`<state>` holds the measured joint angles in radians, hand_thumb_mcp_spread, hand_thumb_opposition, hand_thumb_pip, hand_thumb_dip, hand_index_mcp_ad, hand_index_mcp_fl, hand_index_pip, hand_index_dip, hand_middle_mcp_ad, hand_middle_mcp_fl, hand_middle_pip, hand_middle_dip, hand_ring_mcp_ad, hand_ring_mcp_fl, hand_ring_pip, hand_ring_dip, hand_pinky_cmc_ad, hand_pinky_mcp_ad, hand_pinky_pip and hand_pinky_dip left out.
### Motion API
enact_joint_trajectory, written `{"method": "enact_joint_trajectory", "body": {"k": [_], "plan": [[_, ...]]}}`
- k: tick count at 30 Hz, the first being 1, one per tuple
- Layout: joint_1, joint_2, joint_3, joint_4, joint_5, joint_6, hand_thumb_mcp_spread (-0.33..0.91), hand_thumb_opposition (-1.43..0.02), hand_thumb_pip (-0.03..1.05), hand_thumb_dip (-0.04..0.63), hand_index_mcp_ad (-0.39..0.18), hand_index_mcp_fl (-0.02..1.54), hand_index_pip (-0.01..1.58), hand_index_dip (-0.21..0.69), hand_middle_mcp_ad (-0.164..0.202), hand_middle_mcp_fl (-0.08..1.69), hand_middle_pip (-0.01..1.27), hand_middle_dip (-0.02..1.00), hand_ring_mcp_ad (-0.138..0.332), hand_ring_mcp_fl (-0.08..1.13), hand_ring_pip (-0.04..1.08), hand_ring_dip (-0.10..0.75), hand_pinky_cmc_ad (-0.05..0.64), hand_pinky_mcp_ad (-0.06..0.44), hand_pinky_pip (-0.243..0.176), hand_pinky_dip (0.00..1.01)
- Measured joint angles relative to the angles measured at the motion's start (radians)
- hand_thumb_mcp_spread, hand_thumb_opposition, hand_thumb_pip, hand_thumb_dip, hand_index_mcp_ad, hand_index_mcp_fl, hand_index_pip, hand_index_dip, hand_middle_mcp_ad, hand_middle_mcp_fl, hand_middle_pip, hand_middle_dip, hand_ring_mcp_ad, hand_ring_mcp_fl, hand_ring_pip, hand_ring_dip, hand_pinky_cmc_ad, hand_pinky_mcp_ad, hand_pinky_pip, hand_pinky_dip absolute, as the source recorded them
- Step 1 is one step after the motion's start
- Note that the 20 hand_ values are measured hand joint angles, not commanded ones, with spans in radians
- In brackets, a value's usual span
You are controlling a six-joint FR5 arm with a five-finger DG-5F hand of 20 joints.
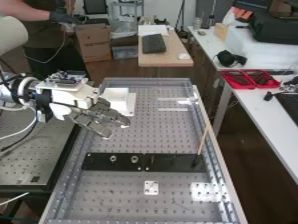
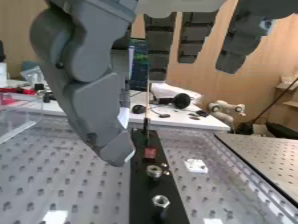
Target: Grab the smaller nut and place it in the white container
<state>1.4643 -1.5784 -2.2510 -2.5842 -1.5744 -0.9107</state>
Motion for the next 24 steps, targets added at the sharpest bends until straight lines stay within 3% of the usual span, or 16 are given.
{"method": "enact_joint_trajectory", "body": {"k": [10,24], "plan": [[0.104,0.016,0.012,-0.034,-0.056,0.011,0.58,-1.00,0.58,0.237,-0.188,0.48,1.43,0.349,0.058,0.22,0.13,0.24,0.091,0.00,0.11,0.119,0.314,0.262,0.003,0.14],[0.231,-0.037,0.025,-0.033,-0.146,0.056,0.58,-1.00,0.58,0.236,-0.185,0.49,1.41,0.349,0.054,0.21,0.13,0.24,0.091,0.01,0.11,0.119,0.314,0.265,0.003,0.14]]}}
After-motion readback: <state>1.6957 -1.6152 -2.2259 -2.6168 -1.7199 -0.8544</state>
